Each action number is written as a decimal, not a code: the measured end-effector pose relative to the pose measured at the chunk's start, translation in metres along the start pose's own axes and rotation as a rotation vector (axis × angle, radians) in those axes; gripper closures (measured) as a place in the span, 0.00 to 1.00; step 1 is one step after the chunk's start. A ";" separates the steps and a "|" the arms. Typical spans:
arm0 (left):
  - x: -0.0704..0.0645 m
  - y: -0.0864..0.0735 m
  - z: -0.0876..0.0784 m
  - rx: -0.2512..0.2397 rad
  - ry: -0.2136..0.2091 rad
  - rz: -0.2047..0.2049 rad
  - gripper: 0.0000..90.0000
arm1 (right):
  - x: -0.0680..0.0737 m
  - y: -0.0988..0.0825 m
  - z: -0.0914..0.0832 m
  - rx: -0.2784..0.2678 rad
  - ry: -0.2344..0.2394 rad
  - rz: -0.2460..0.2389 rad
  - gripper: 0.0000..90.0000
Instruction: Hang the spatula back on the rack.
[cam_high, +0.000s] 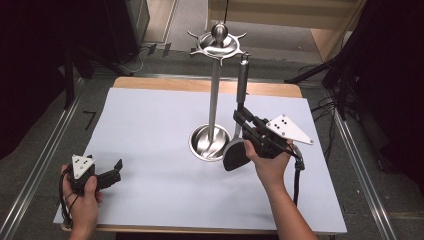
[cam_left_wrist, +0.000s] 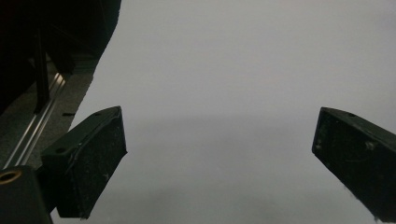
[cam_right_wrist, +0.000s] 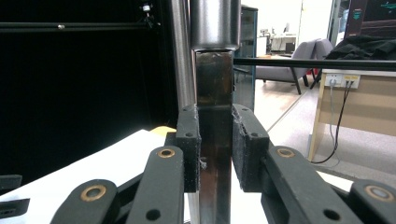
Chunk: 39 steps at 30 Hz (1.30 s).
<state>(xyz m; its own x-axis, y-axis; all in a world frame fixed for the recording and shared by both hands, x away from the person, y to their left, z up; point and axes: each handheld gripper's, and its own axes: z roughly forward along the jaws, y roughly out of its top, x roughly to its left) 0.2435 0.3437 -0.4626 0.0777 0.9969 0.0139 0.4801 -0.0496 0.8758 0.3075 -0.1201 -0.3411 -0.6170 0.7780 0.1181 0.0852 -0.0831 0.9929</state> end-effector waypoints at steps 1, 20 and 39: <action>0.000 0.000 0.000 0.000 0.000 0.000 0.04 | 0.000 0.000 0.000 0.001 -0.001 0.000 0.84; 0.000 0.000 0.000 0.003 -0.001 0.000 0.04 | -0.005 0.004 -0.001 0.013 -0.033 -0.007 0.77; 0.000 0.000 0.000 0.001 -0.001 0.003 0.04 | -0.023 -0.012 -0.021 0.051 -0.090 -0.005 0.72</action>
<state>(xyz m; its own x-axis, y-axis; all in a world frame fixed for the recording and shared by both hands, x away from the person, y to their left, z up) 0.2437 0.3438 -0.4626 0.0803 0.9966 0.0159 0.4805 -0.0527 0.8754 0.3045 -0.1500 -0.3558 -0.5446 0.8316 0.1090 0.1231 -0.0493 0.9912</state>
